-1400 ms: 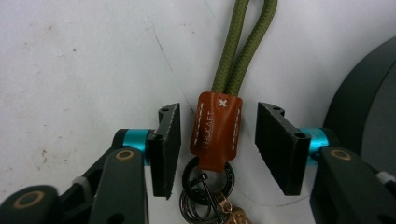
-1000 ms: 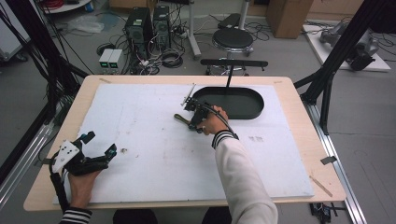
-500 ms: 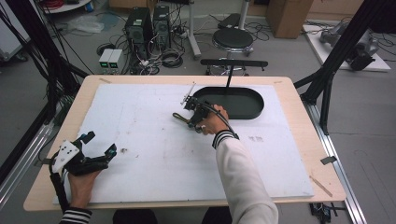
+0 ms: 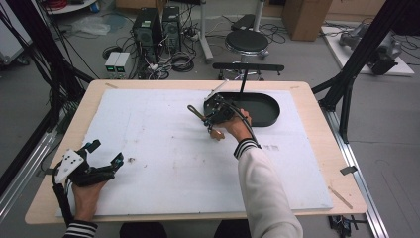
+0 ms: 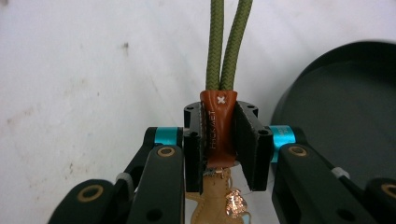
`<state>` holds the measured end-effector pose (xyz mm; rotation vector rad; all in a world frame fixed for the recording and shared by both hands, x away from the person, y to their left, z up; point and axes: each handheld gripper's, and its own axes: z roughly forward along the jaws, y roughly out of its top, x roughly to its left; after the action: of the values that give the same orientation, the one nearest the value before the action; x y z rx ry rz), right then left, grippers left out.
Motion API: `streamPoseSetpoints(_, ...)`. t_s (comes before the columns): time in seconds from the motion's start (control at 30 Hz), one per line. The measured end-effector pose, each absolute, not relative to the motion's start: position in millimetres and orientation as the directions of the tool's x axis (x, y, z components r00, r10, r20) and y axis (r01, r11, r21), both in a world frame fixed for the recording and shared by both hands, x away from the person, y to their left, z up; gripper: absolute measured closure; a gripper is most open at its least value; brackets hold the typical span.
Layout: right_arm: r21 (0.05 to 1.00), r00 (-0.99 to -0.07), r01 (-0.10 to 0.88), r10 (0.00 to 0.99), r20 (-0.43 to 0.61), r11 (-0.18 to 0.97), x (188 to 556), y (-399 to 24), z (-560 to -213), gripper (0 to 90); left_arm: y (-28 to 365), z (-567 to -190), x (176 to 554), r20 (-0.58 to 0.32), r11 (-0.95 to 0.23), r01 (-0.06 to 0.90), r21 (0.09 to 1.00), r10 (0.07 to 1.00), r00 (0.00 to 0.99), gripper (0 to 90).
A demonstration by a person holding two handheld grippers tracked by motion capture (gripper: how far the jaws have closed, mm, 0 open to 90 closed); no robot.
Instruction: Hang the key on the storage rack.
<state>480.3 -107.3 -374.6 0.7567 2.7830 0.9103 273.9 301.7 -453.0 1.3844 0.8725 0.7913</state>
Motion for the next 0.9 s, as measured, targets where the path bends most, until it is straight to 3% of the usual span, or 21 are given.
streamPoseSetpoints(0.43, 0.763, -0.83, 0.316, 0.554, -0.065, 0.564, 463, -136, -342, 73.6, 302, -453, 274, -0.052, 0.042, 0.032, 0.999, 0.877, 0.477, 1.7)
streamPoseSetpoints(0.9, 0.845, -0.752, 0.271, 0.65, -0.114, 0.462, 447, -164, -319, 73.5, 301, -453, 273, -0.046, 0.037, 0.028, 0.999, 0.878, 0.476, 1.7)
